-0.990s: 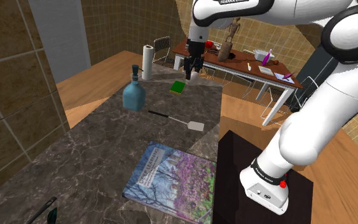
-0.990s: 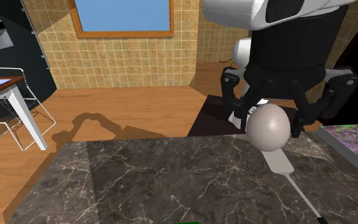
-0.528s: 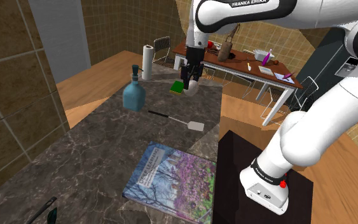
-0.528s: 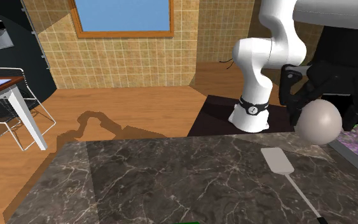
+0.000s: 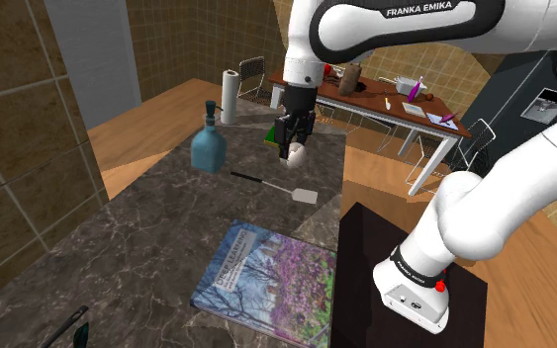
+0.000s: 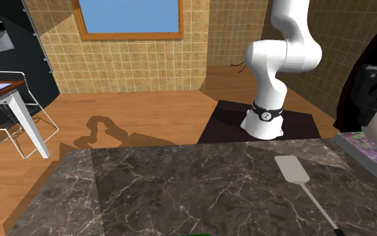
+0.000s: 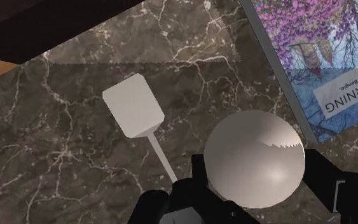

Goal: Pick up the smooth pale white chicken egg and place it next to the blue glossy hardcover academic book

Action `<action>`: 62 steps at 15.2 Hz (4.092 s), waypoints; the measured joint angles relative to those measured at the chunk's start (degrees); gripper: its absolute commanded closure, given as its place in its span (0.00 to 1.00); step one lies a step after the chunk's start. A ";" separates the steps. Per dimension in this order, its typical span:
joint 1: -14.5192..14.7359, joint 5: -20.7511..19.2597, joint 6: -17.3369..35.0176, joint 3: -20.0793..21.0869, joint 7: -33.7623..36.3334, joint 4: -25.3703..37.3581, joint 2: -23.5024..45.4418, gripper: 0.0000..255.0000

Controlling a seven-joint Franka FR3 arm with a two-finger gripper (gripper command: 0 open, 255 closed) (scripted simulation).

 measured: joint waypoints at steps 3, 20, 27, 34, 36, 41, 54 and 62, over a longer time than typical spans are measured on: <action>1.99 1.71 0.71 2.79 3.95 -1.64 -1.64 1.00; 12.23 9.60 5.70 19.31 26.86 0.10 -0.36 1.00; 15.35 8.88 8.43 26.54 37.62 6.55 6.29 1.00; 17.62 6.31 12.45 31.24 45.19 10.03 12.62 1.00; 17.75 6.36 14.07 31.43 45.10 8.68 12.91 1.00; 17.86 5.83 17.75 31.72 44.87 6.44 14.58 1.00; 18.48 3.68 27.95 32.29 45.10 1.13 20.13 1.00; 18.75 2.72 30.61 32.28 45.46 0.17 22.02 1.00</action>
